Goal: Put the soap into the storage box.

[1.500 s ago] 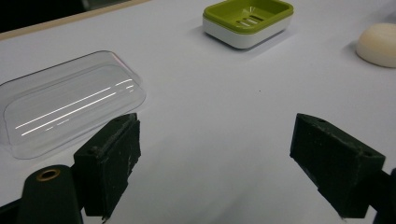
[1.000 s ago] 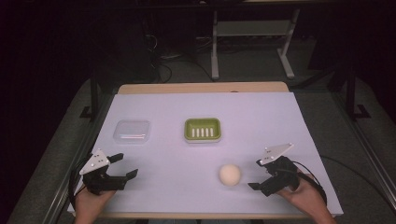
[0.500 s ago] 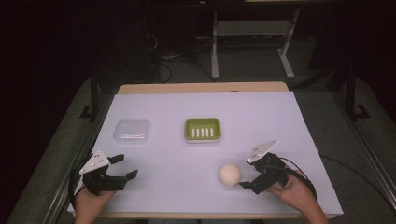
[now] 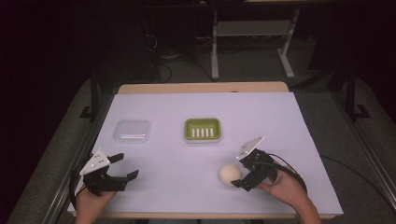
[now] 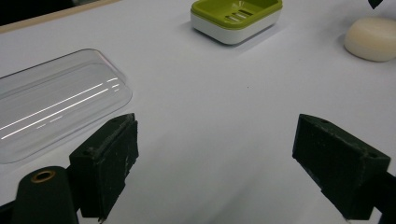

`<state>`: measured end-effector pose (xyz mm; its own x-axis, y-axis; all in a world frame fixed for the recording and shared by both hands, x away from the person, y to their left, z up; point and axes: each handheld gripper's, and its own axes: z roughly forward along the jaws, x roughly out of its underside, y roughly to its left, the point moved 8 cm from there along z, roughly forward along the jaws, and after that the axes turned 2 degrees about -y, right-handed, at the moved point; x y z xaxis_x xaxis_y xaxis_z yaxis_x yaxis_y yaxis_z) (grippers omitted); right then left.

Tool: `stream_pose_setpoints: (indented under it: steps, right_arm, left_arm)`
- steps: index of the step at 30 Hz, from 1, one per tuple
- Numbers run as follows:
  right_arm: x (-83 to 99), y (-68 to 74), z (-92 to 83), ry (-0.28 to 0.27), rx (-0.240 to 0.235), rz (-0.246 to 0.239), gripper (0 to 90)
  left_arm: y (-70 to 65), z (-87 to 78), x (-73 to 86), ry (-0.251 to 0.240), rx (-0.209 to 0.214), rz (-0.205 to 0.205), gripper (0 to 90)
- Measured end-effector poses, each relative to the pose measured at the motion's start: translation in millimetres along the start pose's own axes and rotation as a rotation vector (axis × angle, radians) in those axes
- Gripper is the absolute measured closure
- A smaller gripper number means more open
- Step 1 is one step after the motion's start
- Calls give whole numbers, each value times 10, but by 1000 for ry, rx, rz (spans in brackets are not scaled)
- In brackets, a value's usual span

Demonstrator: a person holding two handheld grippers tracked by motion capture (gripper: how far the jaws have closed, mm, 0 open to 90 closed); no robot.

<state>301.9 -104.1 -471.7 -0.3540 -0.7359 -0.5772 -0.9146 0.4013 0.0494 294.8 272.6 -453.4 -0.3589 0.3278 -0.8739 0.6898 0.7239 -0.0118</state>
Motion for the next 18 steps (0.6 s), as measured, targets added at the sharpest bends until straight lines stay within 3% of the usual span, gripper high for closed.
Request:
stream_pose_setpoints:
  steps: [8,18]
  right_arm:
    - [-51,20,83,38,-3,-16,147]
    - [-101,79,203,59,-28,-36,143]
  left_arm:
    - [16,-23,-11,-16,1,-27,138]
    - [9,-15,-13,-18,8,-30,136]
